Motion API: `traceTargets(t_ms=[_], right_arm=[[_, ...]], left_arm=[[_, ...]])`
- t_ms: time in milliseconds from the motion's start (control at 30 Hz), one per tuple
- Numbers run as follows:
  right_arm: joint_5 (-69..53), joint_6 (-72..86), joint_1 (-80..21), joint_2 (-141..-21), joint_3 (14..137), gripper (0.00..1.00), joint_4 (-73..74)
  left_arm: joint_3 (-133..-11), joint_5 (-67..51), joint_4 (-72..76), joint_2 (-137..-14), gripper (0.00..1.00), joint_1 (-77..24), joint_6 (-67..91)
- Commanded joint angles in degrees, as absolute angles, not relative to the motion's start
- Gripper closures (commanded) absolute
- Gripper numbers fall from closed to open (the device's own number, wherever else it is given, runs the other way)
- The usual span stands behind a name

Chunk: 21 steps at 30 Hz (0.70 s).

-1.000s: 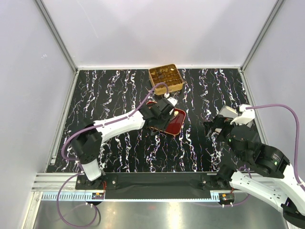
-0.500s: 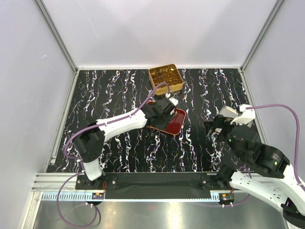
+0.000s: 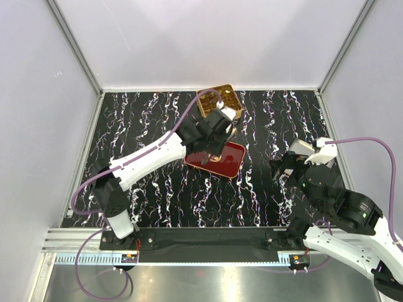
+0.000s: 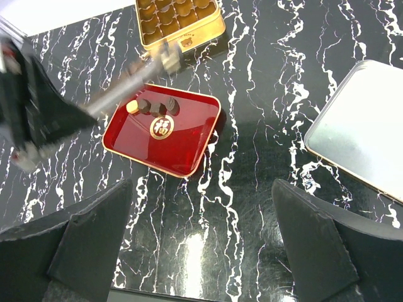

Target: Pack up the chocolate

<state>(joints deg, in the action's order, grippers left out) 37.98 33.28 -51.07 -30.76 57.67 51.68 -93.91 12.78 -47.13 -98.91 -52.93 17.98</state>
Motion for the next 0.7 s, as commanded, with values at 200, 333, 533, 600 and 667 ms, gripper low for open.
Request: traceTargets(t_ms=[200, 333, 533, 600, 667], right_arm=[[37.09, 32.96, -51.59, -32.52, 58.71, 0.00, 47.46], [36.65, 32.87, -51.50, -32.78, 58.19, 0.00, 46.67], [36.12, 32.78, -51.50, -32.78, 58.18, 0.00, 45.97], [36.21, 32.70, -51.50, -32.87, 58.10, 0.00, 45.88], [35.95, 32.61, -51.50, -33.39, 58.10, 0.00, 45.62]], left_arm=[[-115.73, 17.93, -45.62, -108.01, 0.65, -44.57, 12.05], [-122.33, 17.94, -42.19, -114.76, 0.65, -41.84, 9.06], [-129.46, 15.12, -40.26, -122.51, 0.64, -37.18, 7.56], [-129.81, 14.85, -39.47, -124.53, 0.64, -36.13, 7.12], [-129.29, 14.59, -38.15, -125.85, 0.64, -35.42, 6.51]])
